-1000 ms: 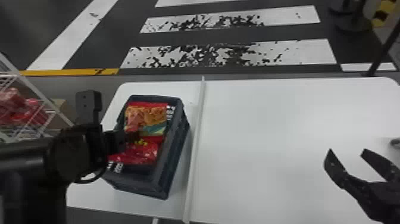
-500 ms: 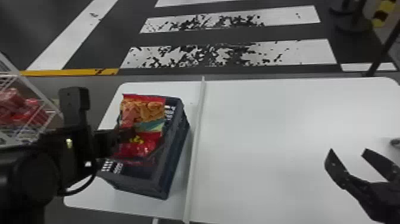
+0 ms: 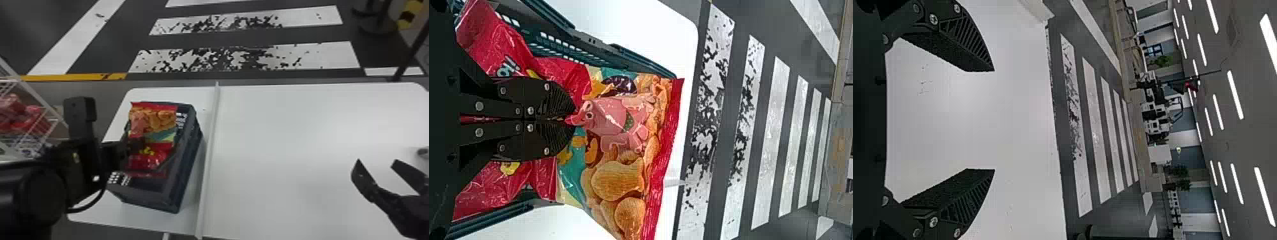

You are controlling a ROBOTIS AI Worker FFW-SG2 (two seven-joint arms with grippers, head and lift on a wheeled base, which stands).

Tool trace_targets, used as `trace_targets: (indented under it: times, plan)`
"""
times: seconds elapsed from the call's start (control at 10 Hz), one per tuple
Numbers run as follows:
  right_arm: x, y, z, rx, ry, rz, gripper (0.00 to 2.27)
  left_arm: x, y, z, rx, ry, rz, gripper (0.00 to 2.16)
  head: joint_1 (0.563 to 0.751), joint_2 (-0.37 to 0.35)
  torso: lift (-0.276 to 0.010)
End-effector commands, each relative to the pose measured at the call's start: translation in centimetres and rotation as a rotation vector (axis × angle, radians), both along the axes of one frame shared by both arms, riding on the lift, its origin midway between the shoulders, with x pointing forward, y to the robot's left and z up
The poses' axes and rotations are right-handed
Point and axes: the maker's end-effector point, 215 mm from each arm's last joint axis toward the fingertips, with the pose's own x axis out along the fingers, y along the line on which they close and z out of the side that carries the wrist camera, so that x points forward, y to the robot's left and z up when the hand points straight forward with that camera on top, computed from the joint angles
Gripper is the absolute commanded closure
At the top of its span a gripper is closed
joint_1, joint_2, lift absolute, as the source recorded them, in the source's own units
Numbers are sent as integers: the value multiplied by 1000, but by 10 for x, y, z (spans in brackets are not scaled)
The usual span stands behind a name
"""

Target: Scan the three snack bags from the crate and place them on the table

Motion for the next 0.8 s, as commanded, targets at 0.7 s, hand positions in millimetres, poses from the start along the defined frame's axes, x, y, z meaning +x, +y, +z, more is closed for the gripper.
trace_targets:
  times: [0.7]
  plan:
    - [-4, -32, 0, -14, 8, -33, 188, 48, -29, 32, -5, -288, -80, 1727, 695, 103, -62]
